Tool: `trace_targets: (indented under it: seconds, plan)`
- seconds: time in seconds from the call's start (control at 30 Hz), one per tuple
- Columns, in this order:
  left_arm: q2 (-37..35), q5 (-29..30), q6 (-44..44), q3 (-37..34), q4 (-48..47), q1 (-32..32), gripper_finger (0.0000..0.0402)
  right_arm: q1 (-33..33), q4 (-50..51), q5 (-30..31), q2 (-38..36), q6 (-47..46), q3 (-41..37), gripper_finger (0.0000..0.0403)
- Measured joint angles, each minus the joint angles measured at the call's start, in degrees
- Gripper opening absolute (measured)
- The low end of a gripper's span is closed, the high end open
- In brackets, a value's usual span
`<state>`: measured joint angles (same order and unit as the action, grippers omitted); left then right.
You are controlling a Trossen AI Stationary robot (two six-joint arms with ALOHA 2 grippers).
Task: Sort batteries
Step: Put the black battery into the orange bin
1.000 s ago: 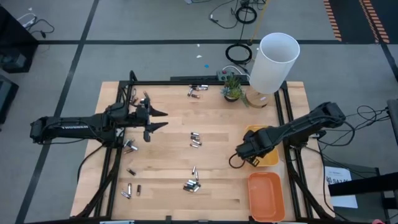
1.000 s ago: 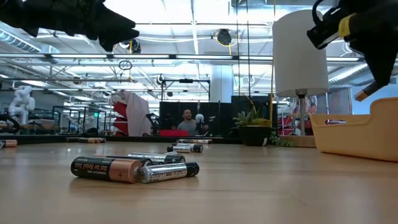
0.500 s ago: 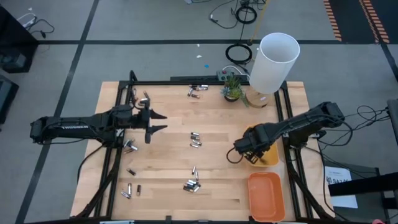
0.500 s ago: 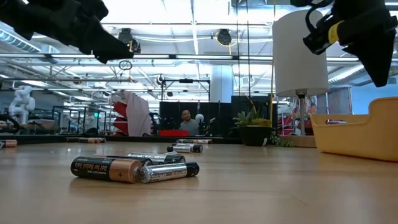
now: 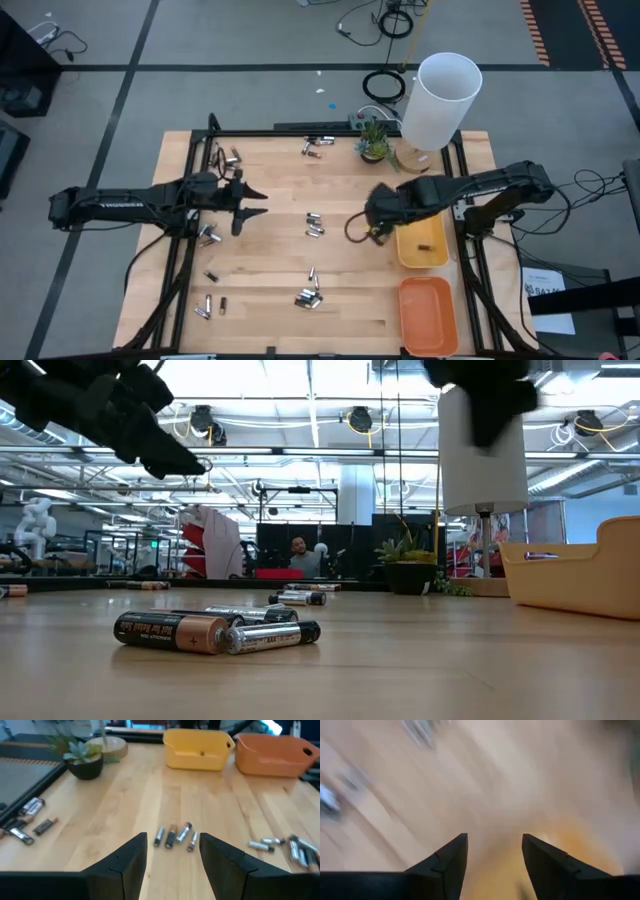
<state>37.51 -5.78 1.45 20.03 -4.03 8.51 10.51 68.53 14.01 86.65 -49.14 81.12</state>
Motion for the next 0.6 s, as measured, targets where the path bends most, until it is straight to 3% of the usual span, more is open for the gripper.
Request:
trace_targets:
  seconds: [0.07, 0.2, 0.37, 0.6]
  plan:
    - [-0.04, -0.07, -1.50, 0.00, 0.85, -0.57, 0.0191, 0.89, -12.66, 5.30, 0.50, 7.34, -1.38, 0.0176]
    - [-0.03, -0.09, -4.71, 0.00, 1.41, -3.15, 0.0191, 0.77, -35.66, 5.46, 4.91, 19.04, -6.88, 0.0176]
    - [-0.01, 0.00, -5.63, 0.00, 2.59, -7.25, 0.0191, -0.05, -43.14, 6.88, 14.09, 20.54, -10.58, 0.0176]
    - [0.08, 5.53, -7.18, 0.00, 2.13, -12.26, 0.0191, -2.61, -49.00, 6.43, 24.22, 20.76, -10.60, 0.0176]
